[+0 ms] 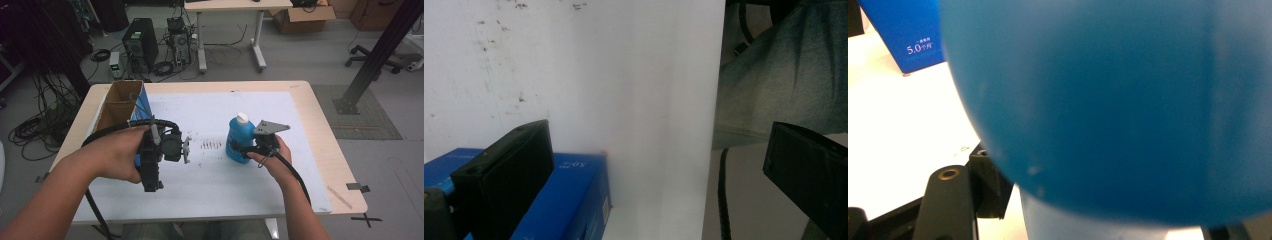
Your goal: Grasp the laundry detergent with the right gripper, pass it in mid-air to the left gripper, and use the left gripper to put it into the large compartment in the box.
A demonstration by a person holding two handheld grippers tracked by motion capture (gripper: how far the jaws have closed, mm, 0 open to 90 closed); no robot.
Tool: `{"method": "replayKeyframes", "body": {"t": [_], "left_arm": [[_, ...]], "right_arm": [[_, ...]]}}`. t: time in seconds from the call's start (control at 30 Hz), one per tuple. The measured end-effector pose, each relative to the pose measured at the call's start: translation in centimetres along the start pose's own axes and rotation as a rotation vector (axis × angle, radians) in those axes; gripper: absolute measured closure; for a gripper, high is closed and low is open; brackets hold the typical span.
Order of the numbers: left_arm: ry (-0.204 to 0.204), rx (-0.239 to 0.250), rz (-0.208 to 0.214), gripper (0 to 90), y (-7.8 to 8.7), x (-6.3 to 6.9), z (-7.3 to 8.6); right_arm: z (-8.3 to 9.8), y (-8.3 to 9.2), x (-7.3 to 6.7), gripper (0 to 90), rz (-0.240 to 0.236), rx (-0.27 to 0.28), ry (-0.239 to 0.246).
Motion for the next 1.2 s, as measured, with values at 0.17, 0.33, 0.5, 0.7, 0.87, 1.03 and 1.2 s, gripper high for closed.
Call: {"method": "replayKeyframes", "body": {"t": [0.17,0.33,0.5,0.7,0.87,1.03,1.2], "left_arm": [[-0.003,0.000,0.002,0.4,0.0,-0.1,-0.1],[-0.006,-0.004,0.002,0.4,0.0,-0.2,-0.3],[-0.007,0.000,0.000,0.4,0.0,-0.3,-0.4],[-0.009,0.006,-0.006,0.4,0.4,-0.6,-0.7],[-0.004,0.017,-0.019,0.2,1.2,-0.9,-0.8],[-0.001,0.024,-0.034,0.3,2.3,-1.5,-0.8],[0.005,0.026,-0.037,0.4,3.3,-1.9,-0.8]], "right_arm": [[0.2,-0.2,-0.1,38.2,-0.002,-0.002,0.006],[0.2,-0.2,0.1,43.0,0.002,0.011,0.000],[0.2,-0.2,0.1,44.9,-0.007,0.017,0.015],[-0.1,-0.1,0.2,46.2,-0.022,0.032,-0.002],[-1.8,1.4,-1.1,46.1,-0.090,0.057,0.038],[-3.9,3.5,-3.8,46.1,-0.176,0.030,0.152],[-4.8,4.9,-6.5,46.2,-0.261,0.003,0.244]]}}
Point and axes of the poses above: each handheld gripper's, and its own axes: y roughly backward along the jaws, z roughly out of its underside, x roughly to its right, the point moved 10 cm from there along -y, roughly forward along the jaws, and after that the axes turned 6 degrees about -y, right-handed, at the moved point
